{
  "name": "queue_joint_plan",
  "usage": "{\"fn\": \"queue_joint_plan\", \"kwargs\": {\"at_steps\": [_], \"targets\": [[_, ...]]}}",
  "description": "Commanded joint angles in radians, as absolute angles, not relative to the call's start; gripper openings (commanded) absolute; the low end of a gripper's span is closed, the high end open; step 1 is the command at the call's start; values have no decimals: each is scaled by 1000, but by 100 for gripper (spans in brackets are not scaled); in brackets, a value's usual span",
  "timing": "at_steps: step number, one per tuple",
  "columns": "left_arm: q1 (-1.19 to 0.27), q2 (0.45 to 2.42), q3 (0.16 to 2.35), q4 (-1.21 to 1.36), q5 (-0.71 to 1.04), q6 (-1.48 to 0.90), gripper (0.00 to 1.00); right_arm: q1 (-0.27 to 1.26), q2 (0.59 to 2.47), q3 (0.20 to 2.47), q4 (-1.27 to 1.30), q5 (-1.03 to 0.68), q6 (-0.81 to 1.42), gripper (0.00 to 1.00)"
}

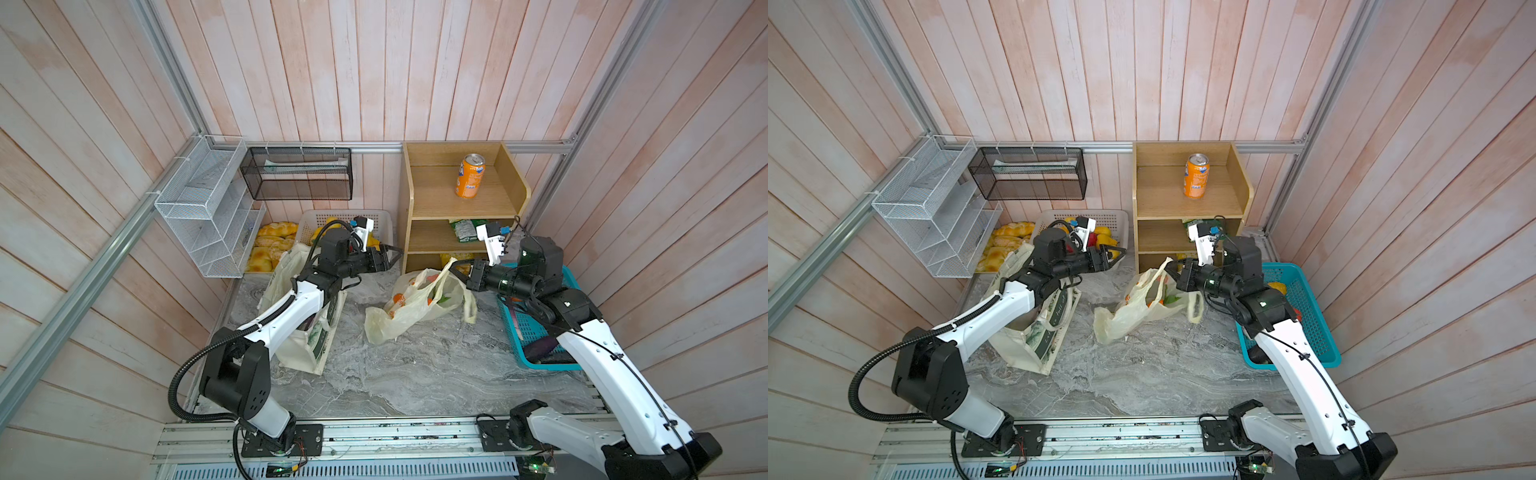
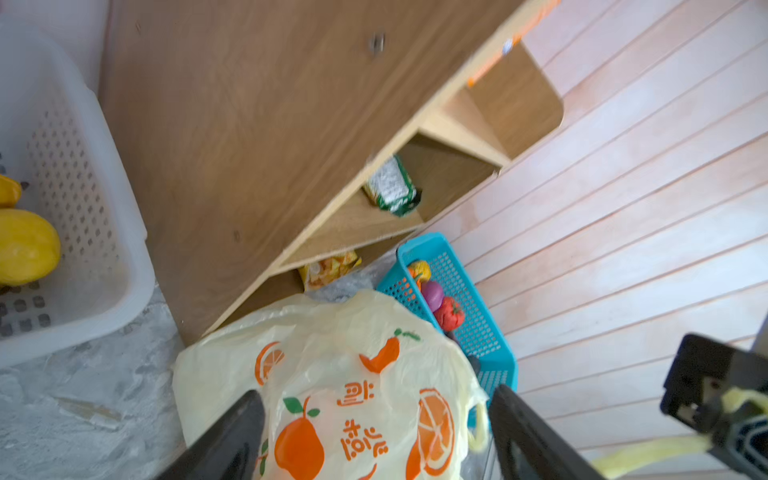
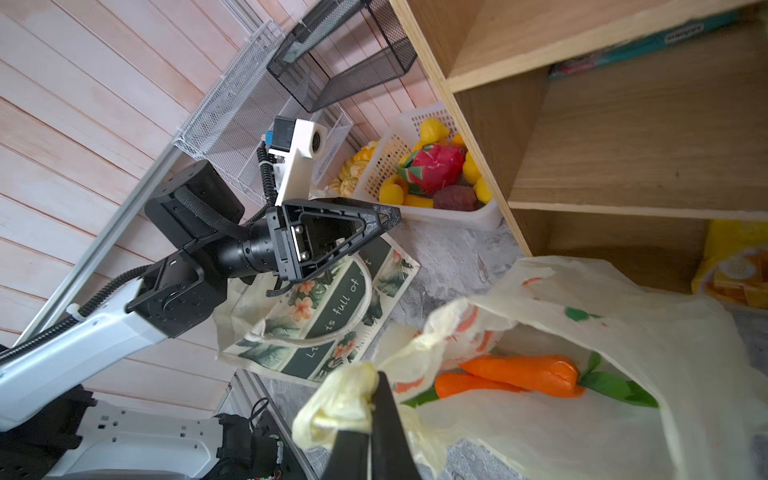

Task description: Place the mixed food into the grocery bags and tie them

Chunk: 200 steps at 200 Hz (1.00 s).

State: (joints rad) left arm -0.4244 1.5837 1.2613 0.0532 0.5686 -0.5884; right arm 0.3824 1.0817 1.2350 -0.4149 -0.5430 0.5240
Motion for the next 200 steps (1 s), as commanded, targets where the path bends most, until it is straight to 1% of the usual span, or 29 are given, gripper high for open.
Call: {"fn": "queue_joint_plan", "kwargs": {"at_steps": [1,30,57,89,107,140,200], "targets": [[-426,1552,1328,22,582,-540,92,378,1096,1293,-397,-543,563,0],[-442,1467,1286,100,582,-565,95,378,1107,1342,-377,-518,604,0],[-512,1409,1213,179,567,-561,95,377,1119,1363,-371,-478,615,0],[-633,1367,1133,234,485,-524,95,379,1132,1352,-354,-461,629,0],[-690,1354,1101,245,401,-501,95,385,1135,1340,-333,-453,641,0],[-739,1354,1080,288,311,-479,95,410,1151,1328,-297,-448,666,0],[-746,1466,1157,304,338,-475,95,490,1213,1379,-279,-415,673,0]]}}
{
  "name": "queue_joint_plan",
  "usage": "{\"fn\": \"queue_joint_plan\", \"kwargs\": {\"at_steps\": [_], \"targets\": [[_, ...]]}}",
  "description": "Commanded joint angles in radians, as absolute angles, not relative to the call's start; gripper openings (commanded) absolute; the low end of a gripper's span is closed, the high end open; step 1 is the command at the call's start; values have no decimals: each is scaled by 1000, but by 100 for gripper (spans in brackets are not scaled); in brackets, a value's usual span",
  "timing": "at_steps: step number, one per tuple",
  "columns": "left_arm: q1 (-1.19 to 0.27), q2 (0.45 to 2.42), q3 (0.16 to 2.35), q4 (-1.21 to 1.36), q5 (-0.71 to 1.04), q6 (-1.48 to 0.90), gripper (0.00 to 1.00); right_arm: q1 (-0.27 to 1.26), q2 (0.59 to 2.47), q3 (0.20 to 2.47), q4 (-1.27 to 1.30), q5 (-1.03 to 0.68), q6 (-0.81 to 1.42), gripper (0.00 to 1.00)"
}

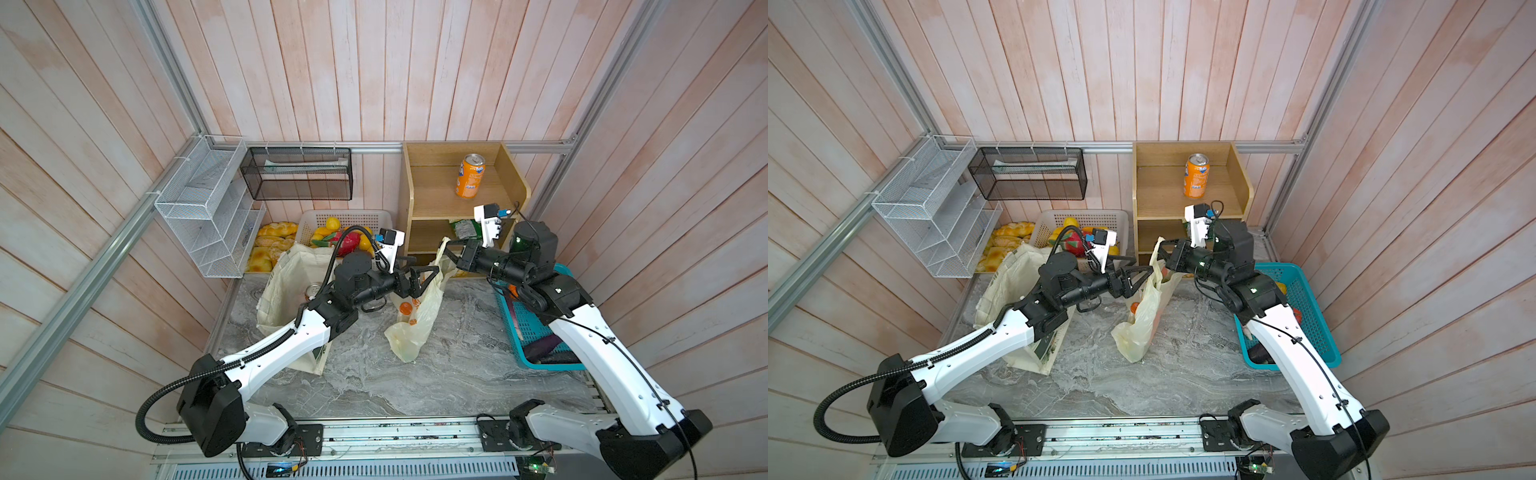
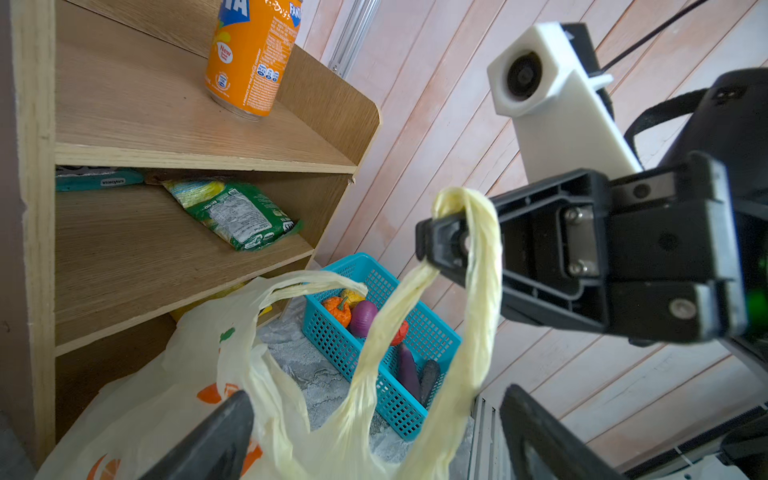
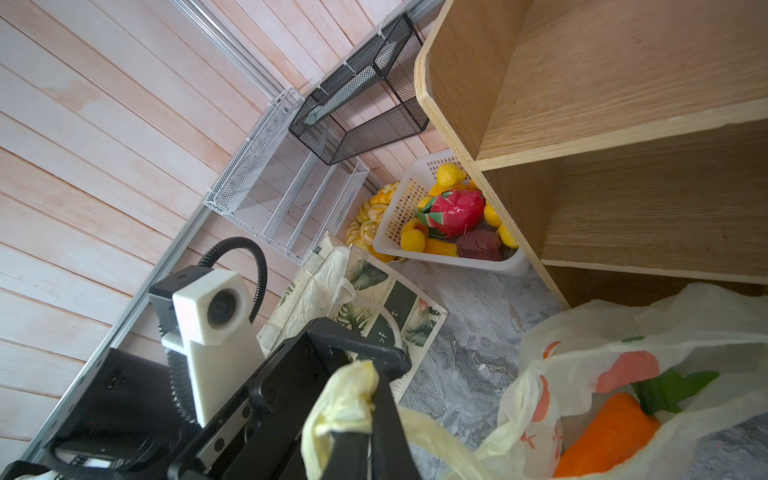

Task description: Place the mixed food into the grocery bags and tie them

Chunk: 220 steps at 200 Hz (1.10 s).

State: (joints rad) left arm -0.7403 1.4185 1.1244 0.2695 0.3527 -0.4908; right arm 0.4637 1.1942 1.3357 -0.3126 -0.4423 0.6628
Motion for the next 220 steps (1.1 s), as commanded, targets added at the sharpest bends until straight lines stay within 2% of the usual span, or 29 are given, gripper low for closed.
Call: {"fn": "queue_joint_plan", "kwargs": {"at_steps": [1,43,71,94,120,139,151,178,220], "targets": [[-746,1466,1157,305,338,-477,94,492,1213,1380,-278,-414,673,0],[-746,1495,1102,371,317,-503,88,528,1229,1382,-259,-408,691,0],[-745,1515,1101,397,284,-515,75,556,1230,1364,-226,-412,715,0],[-745,1529,1101,409,270,-520,56,568,1228,1352,-214,-409,724,0],[-743,1531,1091,414,265,-515,26,568,1213,1333,-232,-403,714,0],[-739,1523,1080,415,273,-514,9,562,1180,1312,-285,-384,681,26],[-735,1517,1076,411,280,-512,0,543,1143,1292,-335,-355,654,36],[-730,1497,1055,415,293,-510,0,411,1029,1203,-418,-329,620,46],[-725,1479,1038,423,321,-515,0,119,934,1046,-492,-364,540,68]]}}
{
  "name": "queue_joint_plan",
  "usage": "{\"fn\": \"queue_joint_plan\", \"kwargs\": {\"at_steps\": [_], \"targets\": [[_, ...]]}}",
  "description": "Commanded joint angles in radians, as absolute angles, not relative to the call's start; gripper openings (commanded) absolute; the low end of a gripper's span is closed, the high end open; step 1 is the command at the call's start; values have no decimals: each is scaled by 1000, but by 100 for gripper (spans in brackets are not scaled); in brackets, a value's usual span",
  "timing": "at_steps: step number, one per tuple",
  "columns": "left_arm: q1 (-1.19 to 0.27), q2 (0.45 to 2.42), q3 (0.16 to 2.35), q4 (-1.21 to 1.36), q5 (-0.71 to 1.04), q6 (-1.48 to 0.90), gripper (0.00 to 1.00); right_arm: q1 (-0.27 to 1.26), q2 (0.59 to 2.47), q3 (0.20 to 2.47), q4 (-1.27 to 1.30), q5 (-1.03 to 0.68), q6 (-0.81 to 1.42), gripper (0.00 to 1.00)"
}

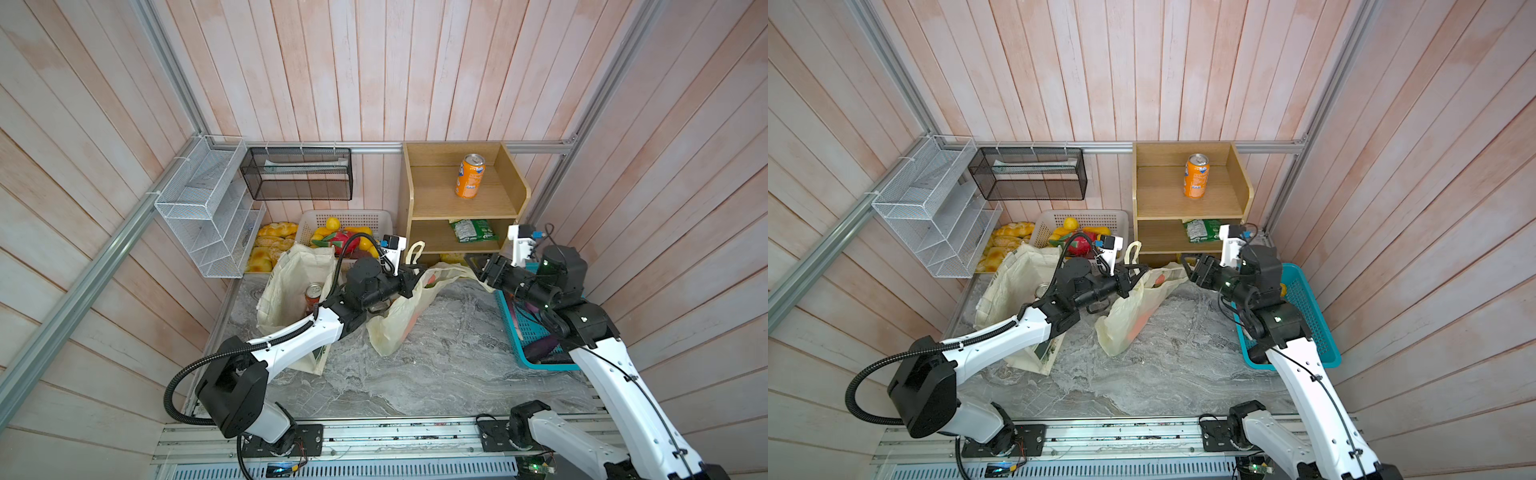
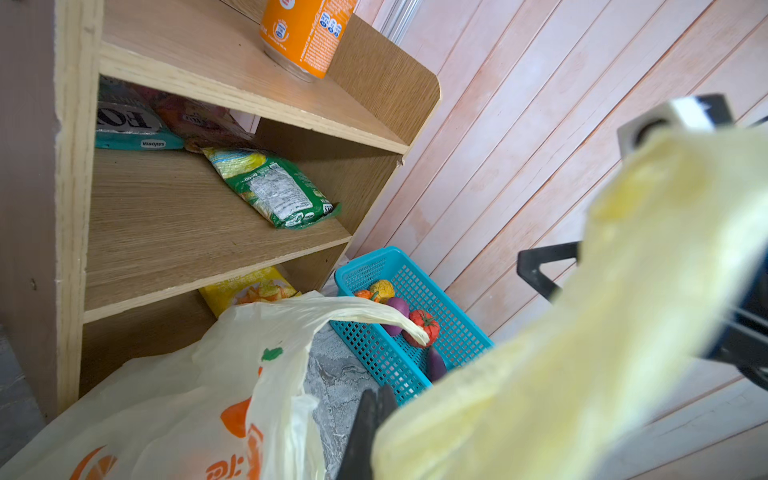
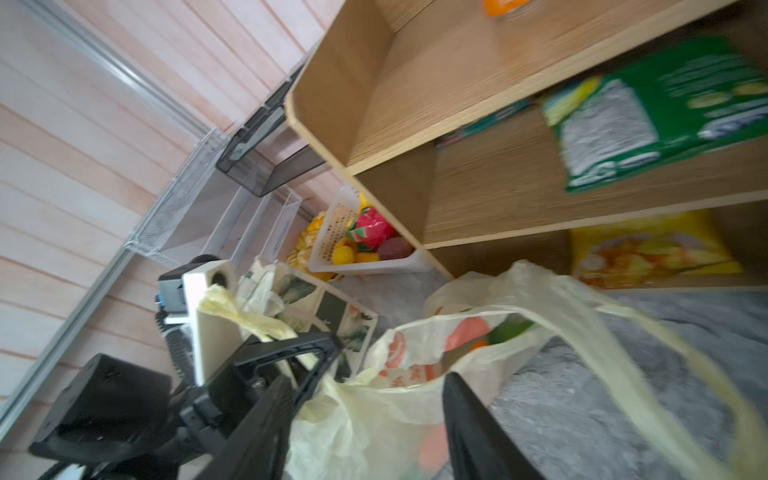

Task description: Place the mixed food into the grocery bags and tie them

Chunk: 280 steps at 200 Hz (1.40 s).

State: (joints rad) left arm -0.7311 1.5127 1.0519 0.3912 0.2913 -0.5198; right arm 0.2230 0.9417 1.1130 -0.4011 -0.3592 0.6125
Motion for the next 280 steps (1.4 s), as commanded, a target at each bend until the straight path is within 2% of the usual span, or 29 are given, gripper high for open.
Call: {"fn": "queue_joint_plan", "kwargs": {"at_steps": [1,51,102,177,242,280], "targets": [[-725,1479,1038,423,321,-515,0,116,934,1043,-493,-364,537,69],[-721,1459,1035,409,332,-508,0,98,943,953,-533,-321,433,75],[-712,1454,1036,410,356,-507,0,154,970,884,-499,-228,426,76],[-711,1443,1033,414,378,-515,0,167,1087,943,-456,-92,373,76],[-710,1439,1039,396,427,-522,0,180,1220,1038,-365,-95,306,76],[-711,1430,1037,386,443,-522,0,192,1237,1071,-376,-43,265,76]]}}
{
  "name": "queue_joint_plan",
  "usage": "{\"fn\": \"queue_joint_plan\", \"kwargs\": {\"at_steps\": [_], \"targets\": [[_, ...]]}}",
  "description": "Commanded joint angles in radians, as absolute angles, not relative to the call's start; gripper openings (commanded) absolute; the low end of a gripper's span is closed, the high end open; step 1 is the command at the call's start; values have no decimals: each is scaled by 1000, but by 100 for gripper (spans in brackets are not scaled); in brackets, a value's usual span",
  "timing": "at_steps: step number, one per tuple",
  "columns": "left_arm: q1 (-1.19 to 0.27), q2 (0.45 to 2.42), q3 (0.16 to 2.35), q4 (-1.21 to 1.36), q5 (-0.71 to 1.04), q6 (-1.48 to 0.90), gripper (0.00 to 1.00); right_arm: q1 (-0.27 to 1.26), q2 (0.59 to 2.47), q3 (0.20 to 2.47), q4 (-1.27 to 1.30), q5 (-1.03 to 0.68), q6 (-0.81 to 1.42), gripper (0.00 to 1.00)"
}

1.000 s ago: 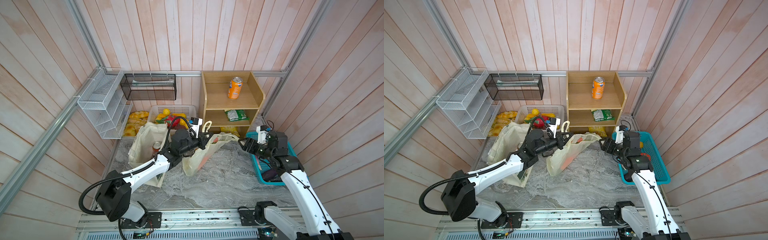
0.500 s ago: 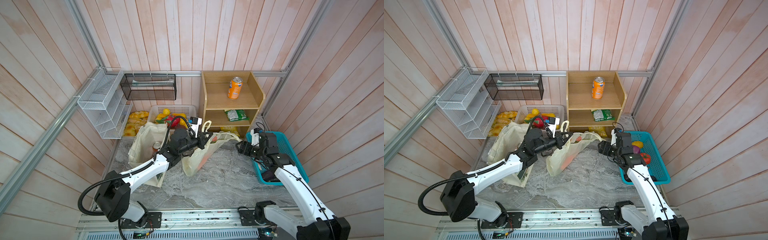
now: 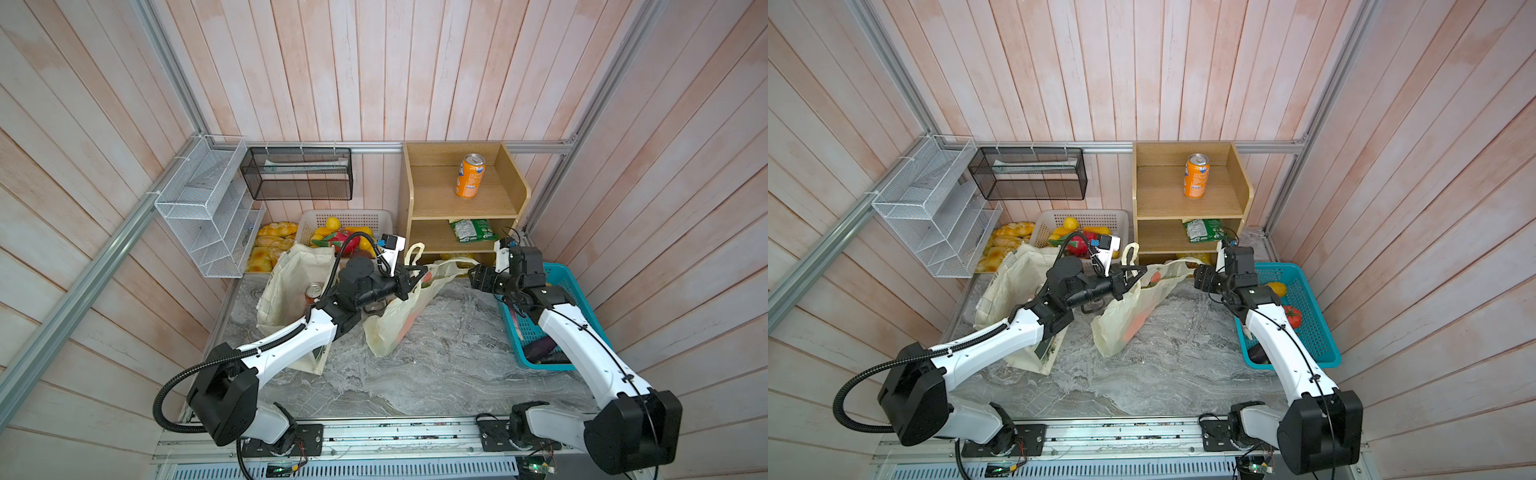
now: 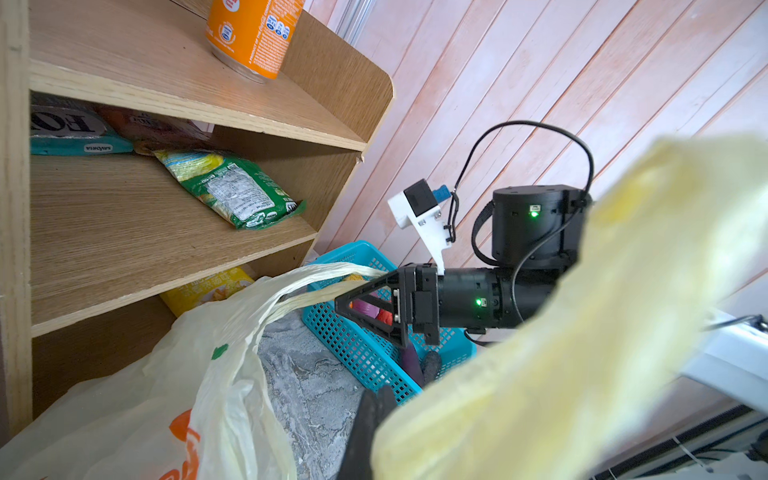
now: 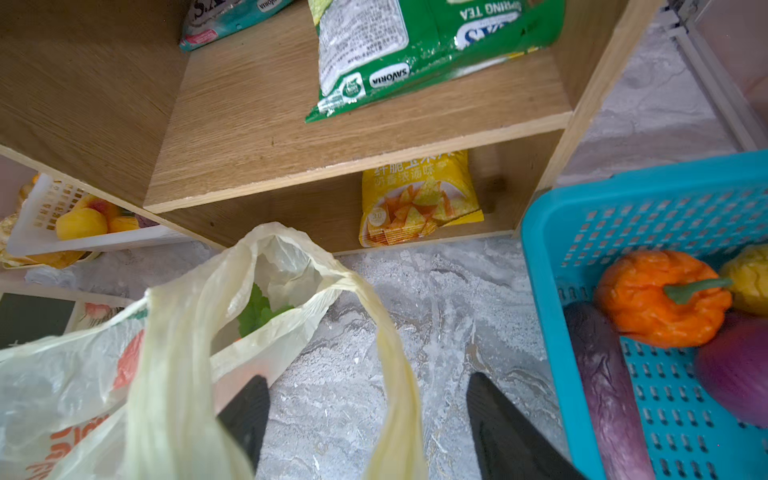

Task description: Place the mixed food into the grocery bags and tie them

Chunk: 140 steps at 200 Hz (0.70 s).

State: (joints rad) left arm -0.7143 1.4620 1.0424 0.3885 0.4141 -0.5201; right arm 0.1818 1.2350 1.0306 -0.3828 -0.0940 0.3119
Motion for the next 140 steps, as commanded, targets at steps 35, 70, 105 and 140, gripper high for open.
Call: {"fn": "queue_joint_plan", "kwargs": {"at_steps": [35,70,105,140], "targets": [[-711,1428,1040,385,453,-525,0,198,1213,1075,-394,40,233,76],[-711,1425,1039,387,465,-525,0,198,1209,1093,-383,12,200,76],[-710,1422,1039,384,485,-525,0,199,1224,1114,-345,-74,187,65],[-711,1419,1043,379,507,-522,0,199,1229,1121,-326,-172,173,24]]}}
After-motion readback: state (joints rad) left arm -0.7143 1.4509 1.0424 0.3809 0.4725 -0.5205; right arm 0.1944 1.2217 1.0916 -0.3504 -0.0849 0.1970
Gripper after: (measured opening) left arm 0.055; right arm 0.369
